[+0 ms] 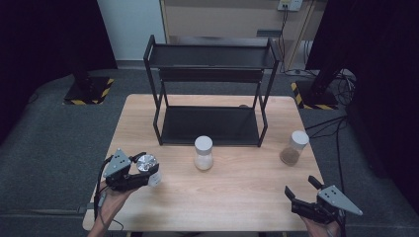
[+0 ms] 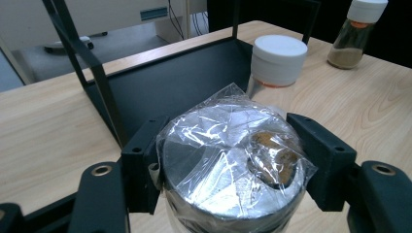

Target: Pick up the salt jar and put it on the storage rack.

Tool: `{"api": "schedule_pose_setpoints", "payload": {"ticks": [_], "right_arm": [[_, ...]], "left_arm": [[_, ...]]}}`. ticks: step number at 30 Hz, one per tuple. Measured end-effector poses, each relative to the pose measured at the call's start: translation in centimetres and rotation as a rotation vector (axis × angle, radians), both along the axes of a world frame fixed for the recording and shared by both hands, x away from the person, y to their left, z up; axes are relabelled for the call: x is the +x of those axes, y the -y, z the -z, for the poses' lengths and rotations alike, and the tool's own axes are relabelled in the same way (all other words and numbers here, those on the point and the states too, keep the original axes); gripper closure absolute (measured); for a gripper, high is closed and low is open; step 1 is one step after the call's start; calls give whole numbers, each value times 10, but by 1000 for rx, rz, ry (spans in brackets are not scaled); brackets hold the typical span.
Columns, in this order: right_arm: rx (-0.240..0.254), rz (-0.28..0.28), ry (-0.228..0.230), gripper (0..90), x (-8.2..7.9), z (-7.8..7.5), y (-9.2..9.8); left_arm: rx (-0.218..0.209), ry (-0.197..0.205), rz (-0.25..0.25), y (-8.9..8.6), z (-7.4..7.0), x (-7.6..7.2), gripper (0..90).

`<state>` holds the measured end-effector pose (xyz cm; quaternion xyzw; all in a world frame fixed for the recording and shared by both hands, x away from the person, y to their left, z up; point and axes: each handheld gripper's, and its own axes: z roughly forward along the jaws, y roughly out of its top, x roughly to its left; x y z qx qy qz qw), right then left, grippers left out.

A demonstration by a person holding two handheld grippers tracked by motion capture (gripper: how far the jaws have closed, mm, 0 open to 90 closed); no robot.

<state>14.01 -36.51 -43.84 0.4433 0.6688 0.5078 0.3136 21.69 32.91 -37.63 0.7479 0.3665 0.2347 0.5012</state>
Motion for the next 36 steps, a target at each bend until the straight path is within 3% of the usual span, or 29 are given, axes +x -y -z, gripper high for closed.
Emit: {"api": "schedule_pose_setpoints", "payload": {"ticks": [22, 36], "right_arm": [[10, -12, -7, 71, 1, 0, 2], [17, -15, -9, 66, 1, 1, 3]], "left_arm": [[37, 5, -25, 28, -28, 51, 342], [33, 12, -73, 52, -31, 95, 342]]}}
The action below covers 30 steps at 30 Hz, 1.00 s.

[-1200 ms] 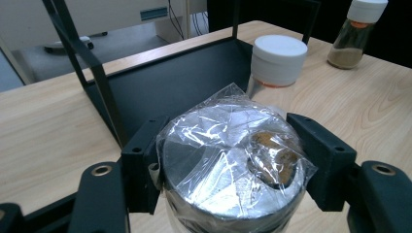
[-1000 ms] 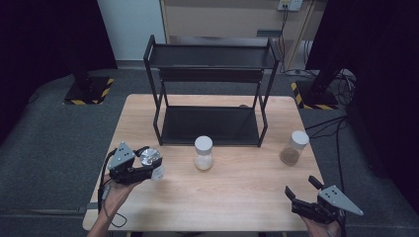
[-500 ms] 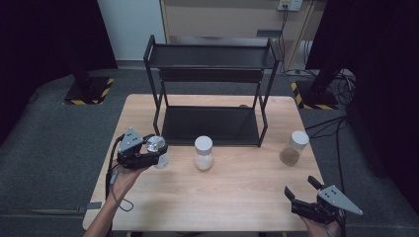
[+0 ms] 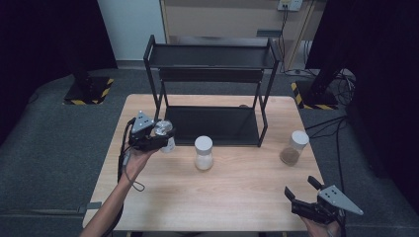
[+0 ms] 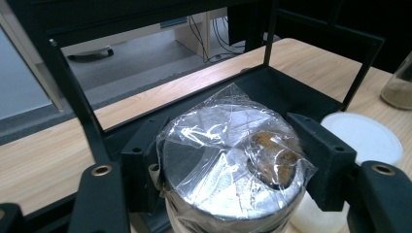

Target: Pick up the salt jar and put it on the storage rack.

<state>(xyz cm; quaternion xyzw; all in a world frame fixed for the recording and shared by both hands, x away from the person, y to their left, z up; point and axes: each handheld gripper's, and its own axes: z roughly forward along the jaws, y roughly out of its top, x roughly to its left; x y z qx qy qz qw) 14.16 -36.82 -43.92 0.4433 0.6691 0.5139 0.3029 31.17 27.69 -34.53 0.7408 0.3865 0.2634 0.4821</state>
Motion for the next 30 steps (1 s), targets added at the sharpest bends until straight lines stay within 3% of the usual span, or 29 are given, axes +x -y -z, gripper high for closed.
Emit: {"api": "schedule_pose_setpoints", "payload": {"ticks": [13, 21, 30], "right_arm": [[9, -2, -4, 66, 0, 0, 1], [19, -5, -9, 68, 1, 0, 3], [23, -6, -12, 69, 1, 1, 4]], "left_arm": [[-1, -4, -47, 31, 0, 34, 342], [4, -6, -108, 48, 10, 56, 342], [-13, -12, -161, 55, 27, 75, 342]]}}
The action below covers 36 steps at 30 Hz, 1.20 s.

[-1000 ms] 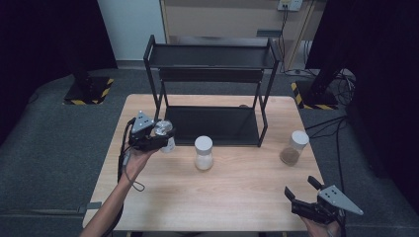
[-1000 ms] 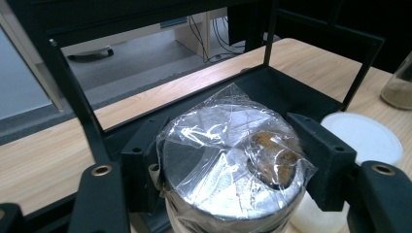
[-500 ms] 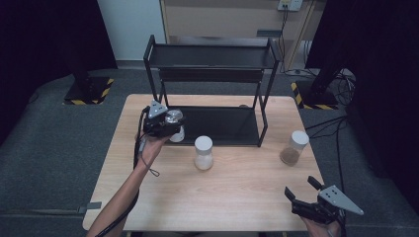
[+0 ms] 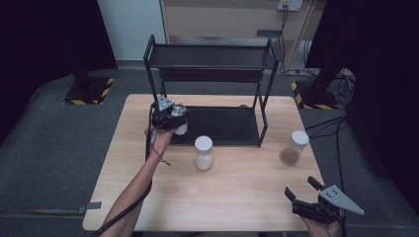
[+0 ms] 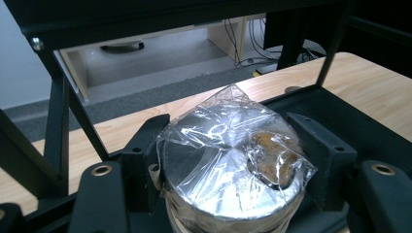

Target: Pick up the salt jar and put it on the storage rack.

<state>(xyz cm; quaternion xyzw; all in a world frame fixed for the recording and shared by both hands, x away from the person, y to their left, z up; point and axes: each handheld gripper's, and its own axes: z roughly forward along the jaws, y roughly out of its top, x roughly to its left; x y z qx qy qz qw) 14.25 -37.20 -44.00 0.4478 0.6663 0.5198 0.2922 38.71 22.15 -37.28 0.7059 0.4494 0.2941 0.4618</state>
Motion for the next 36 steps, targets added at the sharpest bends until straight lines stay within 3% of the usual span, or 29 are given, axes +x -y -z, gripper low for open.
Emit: {"api": "schedule_pose_setpoints", "payload": {"ticks": [6, 17, 27, 36], "right_arm": [[3, 1, 1, 69, 0, 1, 1], [5, -2, 0, 70, 0, 0, 1], [6, -4, 0, 71, 0, 0, 1], [10, -6, -2, 71, 0, 1, 2]], "left_arm": [[-15, -4, -33, 4, 9, 10, 342], [10, -20, -47, 11, 23, 20, 342], [9, -31, -52, 14, 40, 21, 342], [32, -23, -47, 18, 46, 20, 342]]}}
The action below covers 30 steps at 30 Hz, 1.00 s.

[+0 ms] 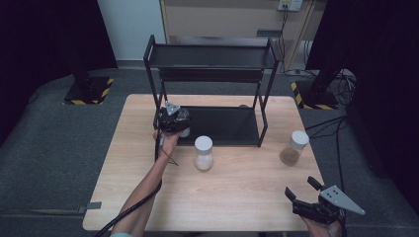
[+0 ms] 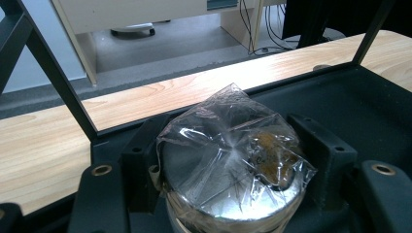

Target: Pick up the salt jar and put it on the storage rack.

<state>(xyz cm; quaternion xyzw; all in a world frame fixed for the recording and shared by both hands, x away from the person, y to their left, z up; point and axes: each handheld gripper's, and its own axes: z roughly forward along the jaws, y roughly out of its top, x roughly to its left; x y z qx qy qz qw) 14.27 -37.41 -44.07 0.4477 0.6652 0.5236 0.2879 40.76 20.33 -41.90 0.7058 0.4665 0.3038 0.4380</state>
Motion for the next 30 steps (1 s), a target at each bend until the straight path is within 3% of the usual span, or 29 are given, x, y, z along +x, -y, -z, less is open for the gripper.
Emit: {"api": "schedule_pose_setpoints", "payload": {"ticks": [8, 12, 20, 30], "right_arm": [[-1, 1, -1, 71, 0, 0, 0], [-1, 2, 1, 71, 0, 0, 0], [-2, 2, 3, 71, -1, 0, 0], [-4, 3, 3, 71, -1, -1, 0]], "left_arm": [[23, 11, 7, 2, 1, -2, 338], [6, 19, 4, 1, 0, -2, 292], [-29, 80, 30, -6, -22, -5, 152], [-45, 98, 99, -21, -55, -12, 73]]}}
